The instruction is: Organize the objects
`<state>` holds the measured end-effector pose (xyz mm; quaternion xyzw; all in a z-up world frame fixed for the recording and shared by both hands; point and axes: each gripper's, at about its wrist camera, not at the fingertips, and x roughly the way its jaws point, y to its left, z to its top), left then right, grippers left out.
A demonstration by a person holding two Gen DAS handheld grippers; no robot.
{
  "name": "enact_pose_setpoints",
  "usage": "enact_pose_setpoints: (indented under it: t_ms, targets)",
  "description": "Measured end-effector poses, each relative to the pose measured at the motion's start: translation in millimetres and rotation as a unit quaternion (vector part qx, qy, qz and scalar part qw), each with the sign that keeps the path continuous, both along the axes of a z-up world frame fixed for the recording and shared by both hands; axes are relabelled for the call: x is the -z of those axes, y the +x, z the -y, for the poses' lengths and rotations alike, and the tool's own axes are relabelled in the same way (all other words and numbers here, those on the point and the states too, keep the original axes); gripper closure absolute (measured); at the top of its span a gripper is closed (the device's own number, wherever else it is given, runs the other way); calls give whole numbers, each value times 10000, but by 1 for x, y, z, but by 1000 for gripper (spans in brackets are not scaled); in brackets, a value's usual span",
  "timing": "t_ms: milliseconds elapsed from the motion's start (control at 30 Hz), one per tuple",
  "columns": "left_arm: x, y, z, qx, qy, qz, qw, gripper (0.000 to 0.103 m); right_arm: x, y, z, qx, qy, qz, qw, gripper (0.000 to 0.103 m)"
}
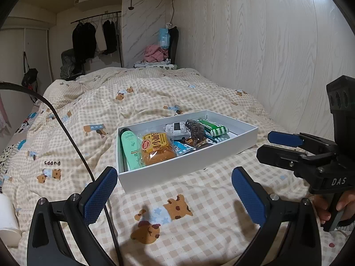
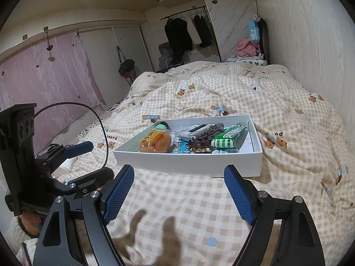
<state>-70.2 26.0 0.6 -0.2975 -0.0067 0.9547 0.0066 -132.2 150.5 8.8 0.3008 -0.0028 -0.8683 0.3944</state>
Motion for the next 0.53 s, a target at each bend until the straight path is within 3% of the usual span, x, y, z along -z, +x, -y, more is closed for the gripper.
enact_pose_setpoints:
  t_ms: [533]
  targets:
    - [0,-2,6,59,171,88,9998,0,0,-1,-2,23,-76,146,9999,19]
